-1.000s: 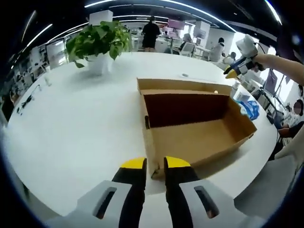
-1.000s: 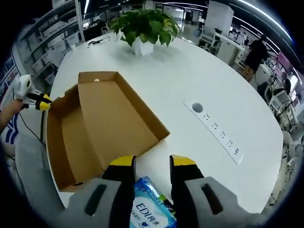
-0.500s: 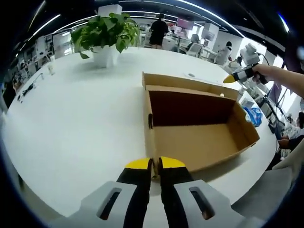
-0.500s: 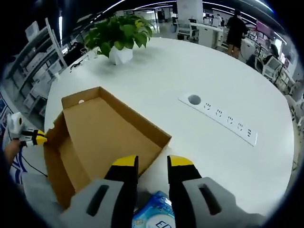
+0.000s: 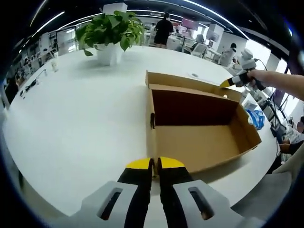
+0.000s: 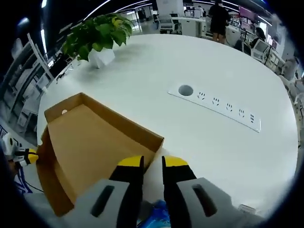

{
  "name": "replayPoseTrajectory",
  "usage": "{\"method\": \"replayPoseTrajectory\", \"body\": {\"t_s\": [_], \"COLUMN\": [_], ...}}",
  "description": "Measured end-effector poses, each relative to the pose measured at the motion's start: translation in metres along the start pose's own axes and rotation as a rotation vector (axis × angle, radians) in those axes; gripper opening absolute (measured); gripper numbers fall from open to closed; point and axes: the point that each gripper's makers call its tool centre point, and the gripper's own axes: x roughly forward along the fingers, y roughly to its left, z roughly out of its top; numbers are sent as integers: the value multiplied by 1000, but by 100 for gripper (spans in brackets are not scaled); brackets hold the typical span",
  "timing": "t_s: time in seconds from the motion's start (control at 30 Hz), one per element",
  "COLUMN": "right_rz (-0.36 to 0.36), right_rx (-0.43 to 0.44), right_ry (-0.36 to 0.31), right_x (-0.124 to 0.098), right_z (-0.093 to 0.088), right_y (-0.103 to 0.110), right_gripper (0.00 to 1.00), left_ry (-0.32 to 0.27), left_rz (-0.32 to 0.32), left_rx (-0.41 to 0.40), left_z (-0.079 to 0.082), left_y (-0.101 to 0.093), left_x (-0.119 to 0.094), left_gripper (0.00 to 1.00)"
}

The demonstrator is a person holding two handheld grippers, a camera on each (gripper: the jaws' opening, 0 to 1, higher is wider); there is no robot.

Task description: Operate the shoe box by opening the lid, removing the specified soft item, and placing it in the target area until the item is outside and the box remains undamaged.

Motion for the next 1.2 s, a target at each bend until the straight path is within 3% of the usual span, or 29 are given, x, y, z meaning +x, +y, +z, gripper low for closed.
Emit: {"method": "replayPoseTrajectory", "body": {"t_s": [0.13, 0.53, 1.2], "right_rz": [32, 10, 5], "right_rx": [82, 132, 150], "right_ry": [10, 33, -57], "right_x": [3, 2, -21], "right_z": [-3, -9, 6], "right_y": [5, 7, 9], "right_gripper": [11, 5, 2], "left_ry": [3, 10, 20], "left_rz": [-1, -8, -14], "left_rx": [-3, -14, -13], "left_z": [0, -1, -1], "left_y": [1, 1, 0], "left_x": [0, 1, 0], "left_gripper": [1, 1, 1]}}
